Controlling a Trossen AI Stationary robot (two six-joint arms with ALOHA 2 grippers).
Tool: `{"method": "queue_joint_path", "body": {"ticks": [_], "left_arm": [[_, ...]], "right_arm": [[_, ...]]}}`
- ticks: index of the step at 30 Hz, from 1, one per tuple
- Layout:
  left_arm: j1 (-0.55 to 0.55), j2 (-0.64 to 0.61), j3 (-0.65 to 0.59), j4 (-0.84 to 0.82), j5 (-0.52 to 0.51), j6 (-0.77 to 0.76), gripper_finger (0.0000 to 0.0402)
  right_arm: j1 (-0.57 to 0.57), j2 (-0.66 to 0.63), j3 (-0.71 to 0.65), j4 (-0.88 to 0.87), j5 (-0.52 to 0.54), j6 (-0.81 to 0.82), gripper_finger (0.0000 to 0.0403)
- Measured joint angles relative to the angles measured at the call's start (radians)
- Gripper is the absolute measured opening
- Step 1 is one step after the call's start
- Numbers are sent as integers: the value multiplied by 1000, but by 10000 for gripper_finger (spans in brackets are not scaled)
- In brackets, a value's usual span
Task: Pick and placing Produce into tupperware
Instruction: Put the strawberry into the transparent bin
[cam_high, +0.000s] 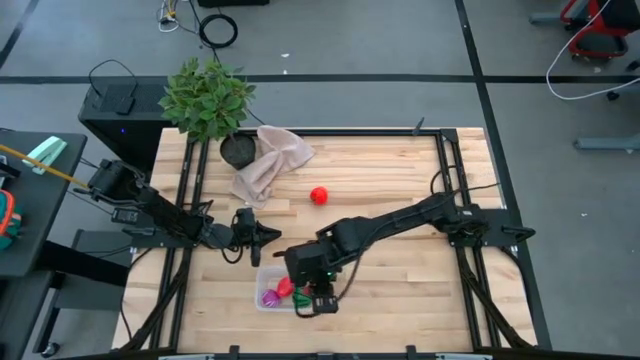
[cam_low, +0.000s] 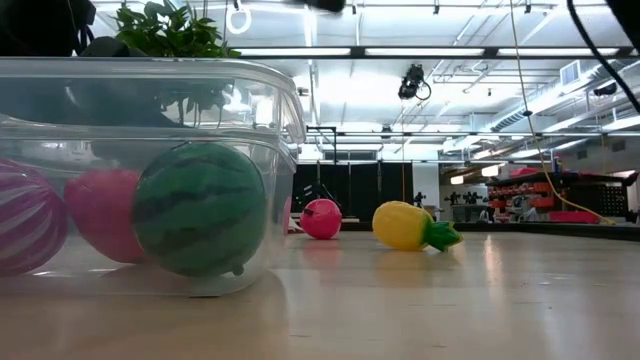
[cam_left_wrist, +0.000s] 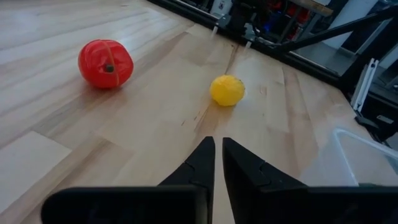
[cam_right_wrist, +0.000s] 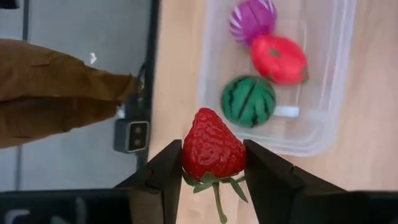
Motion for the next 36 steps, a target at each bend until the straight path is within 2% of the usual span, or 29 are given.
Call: {"method": "queue_joint_path", "body": {"ticks": [3, 8, 14, 17, 28, 36], "left_arm": [[0, 0, -1, -9, 2, 5, 38], [1, 0, 0, -20, 1, 9, 31], [1, 0, 0, -52, 1, 12, 25], [1, 0, 0, -54, 1, 12, 28], [1, 0, 0, -61, 1, 11, 29], [1, 0, 0, -61, 1, 9, 27]], "right_arm": [[-23, 14, -17, -33, -14, 16, 155], [-44, 33, -16, -60, 49, -30, 155], [-57, 31, -15, 98, 67, -54, 155], [-54, 31, -15, 115, 70, -57, 155], [-52, 30, -41, 246, 190, -55, 155], [-33, 30, -41, 328, 204, -51, 155]]}}
